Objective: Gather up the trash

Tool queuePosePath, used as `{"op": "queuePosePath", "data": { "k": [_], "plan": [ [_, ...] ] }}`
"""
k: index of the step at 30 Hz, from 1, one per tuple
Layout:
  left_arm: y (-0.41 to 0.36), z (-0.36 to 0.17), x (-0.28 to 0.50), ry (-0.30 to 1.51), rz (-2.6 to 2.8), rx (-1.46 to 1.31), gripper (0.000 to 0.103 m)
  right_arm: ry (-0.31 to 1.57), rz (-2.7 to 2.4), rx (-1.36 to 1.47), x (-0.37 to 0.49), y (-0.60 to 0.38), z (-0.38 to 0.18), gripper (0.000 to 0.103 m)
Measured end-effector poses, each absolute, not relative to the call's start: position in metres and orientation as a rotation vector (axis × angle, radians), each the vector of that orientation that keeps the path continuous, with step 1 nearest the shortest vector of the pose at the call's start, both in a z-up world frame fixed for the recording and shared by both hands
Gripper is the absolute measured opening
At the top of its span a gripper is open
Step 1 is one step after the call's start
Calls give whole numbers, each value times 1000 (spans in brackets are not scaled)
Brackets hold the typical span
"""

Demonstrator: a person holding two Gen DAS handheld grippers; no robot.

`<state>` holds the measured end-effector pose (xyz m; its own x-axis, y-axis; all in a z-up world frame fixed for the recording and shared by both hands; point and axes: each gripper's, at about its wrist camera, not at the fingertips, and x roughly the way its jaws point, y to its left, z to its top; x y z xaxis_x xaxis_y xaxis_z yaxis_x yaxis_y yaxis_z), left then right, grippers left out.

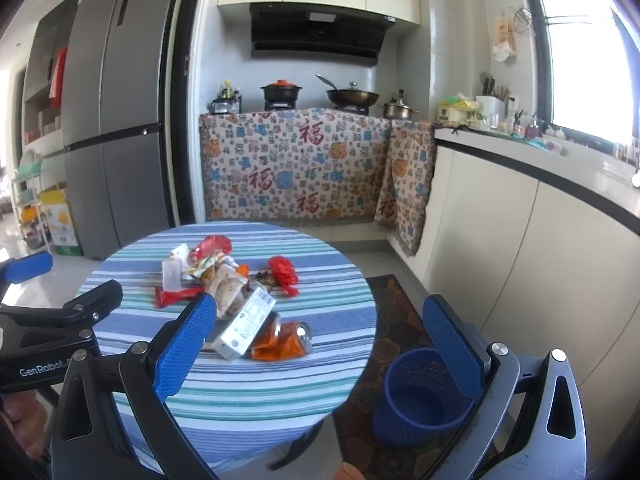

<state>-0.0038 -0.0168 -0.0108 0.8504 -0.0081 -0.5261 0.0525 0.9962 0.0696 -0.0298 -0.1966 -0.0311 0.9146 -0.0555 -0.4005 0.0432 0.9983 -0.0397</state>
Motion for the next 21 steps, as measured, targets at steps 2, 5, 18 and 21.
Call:
{"op": "queuePosePath", "data": {
  "k": [2, 5, 18, 21],
  "plan": [
    [-16, -11, -3, 554, -35, 82, 103, 412, -52, -30, -31, -198, -31, 103],
    [-16, -10, -3, 554, -38, 82, 103, 411, -53, -31, -32, -198, -31, 103],
    [-16, -8, -4, 555, -40, 80, 103, 412, -56, -31, -34, -199, -31, 103],
    [-16, -8, -3, 555, -41, 80, 103, 412, -56, -32, -34, -199, -31, 103]
  ]
}}
